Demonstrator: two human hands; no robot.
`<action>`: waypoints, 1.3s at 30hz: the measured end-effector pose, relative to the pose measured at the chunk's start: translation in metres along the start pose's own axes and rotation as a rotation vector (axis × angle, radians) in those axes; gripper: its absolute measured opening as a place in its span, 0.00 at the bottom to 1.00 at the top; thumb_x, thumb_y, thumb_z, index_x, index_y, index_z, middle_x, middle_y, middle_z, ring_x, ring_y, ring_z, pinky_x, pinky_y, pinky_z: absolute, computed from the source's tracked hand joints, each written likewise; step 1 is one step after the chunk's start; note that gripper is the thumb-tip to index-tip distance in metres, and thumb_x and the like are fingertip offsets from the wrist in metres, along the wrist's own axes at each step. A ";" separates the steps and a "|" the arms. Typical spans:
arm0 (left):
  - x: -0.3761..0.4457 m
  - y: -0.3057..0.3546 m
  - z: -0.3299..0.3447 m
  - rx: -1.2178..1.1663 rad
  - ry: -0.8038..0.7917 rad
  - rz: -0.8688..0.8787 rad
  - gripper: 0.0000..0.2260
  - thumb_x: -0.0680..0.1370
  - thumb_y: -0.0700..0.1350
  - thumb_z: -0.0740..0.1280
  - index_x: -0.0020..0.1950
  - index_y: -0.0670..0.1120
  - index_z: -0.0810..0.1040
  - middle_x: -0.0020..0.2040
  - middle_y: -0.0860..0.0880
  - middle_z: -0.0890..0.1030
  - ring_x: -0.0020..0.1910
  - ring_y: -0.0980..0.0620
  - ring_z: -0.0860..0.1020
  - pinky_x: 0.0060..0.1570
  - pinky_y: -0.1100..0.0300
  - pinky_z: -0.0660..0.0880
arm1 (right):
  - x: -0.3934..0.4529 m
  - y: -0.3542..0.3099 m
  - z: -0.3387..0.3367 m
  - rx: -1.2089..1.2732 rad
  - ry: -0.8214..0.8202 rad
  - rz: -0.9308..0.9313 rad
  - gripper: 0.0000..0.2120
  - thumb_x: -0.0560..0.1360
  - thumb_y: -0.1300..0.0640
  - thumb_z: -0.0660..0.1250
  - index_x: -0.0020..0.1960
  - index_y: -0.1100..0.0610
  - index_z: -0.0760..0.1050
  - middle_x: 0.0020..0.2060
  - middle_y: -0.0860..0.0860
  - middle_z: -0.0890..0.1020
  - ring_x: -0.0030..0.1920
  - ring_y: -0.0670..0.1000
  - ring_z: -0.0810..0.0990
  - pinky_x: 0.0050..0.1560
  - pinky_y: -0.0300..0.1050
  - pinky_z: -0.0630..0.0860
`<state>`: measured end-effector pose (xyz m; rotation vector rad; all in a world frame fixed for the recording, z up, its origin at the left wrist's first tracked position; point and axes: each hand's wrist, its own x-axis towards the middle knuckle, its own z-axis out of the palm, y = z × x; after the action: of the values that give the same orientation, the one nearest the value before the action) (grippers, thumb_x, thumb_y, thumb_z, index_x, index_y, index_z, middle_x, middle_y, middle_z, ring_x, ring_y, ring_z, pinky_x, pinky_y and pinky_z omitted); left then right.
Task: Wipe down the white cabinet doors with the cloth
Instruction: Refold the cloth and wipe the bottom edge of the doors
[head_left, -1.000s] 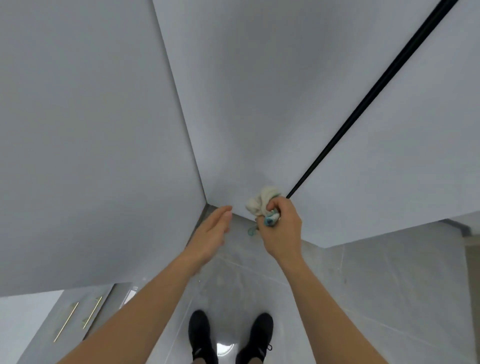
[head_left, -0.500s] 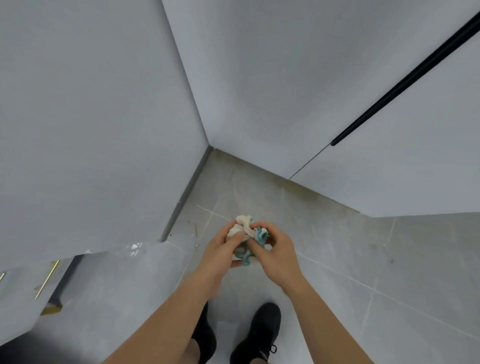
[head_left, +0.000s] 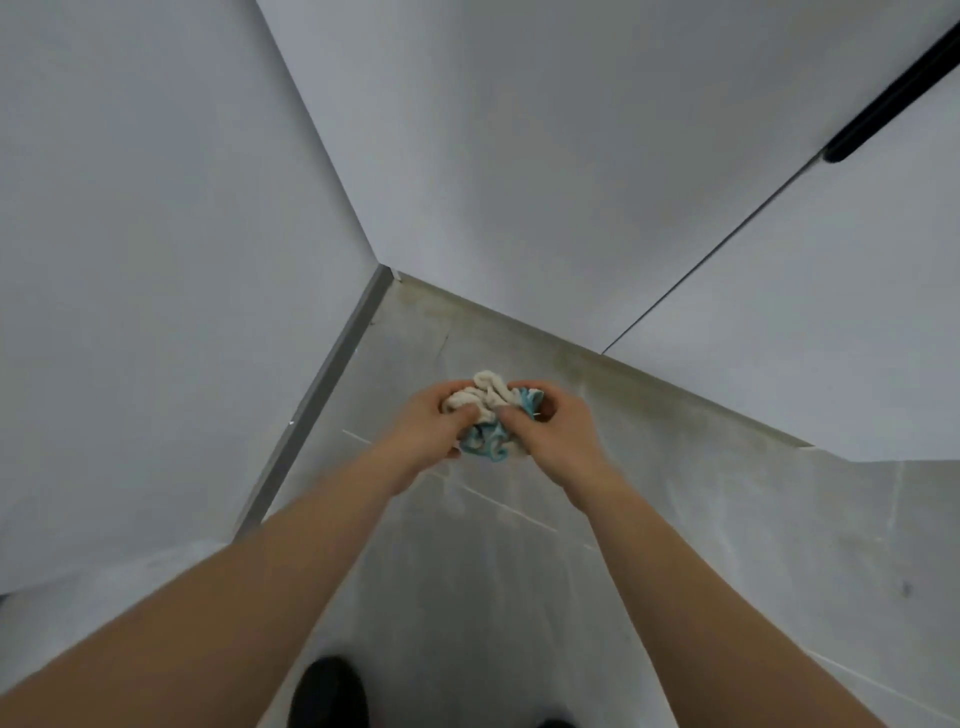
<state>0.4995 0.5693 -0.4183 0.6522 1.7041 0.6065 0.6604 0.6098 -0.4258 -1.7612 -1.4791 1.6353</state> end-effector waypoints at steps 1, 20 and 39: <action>0.014 0.002 -0.004 0.044 0.002 0.016 0.11 0.81 0.43 0.67 0.63 0.54 0.78 0.56 0.46 0.83 0.48 0.50 0.81 0.40 0.59 0.80 | 0.012 0.001 0.002 -0.005 -0.004 0.009 0.09 0.74 0.55 0.78 0.48 0.44 0.80 0.46 0.50 0.87 0.47 0.52 0.87 0.49 0.51 0.85; 0.183 -0.053 0.010 -0.037 0.291 -0.065 0.21 0.80 0.56 0.68 0.61 0.43 0.68 0.59 0.40 0.78 0.56 0.39 0.79 0.58 0.42 0.79 | 0.127 0.059 0.075 0.040 0.028 0.126 0.17 0.74 0.51 0.68 0.63 0.45 0.74 0.58 0.53 0.84 0.57 0.55 0.83 0.60 0.56 0.83; 0.195 -0.032 -0.016 -0.148 -0.297 -0.094 0.15 0.82 0.37 0.66 0.67 0.48 0.78 0.59 0.44 0.84 0.51 0.45 0.83 0.50 0.51 0.82 | 0.129 0.056 0.024 0.495 -0.091 0.291 0.27 0.87 0.40 0.46 0.52 0.56 0.77 0.40 0.59 0.85 0.34 0.54 0.80 0.36 0.46 0.78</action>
<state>0.4437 0.6823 -0.5720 0.5254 1.3909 0.5343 0.6403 0.6827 -0.5469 -1.6797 -0.7702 2.0284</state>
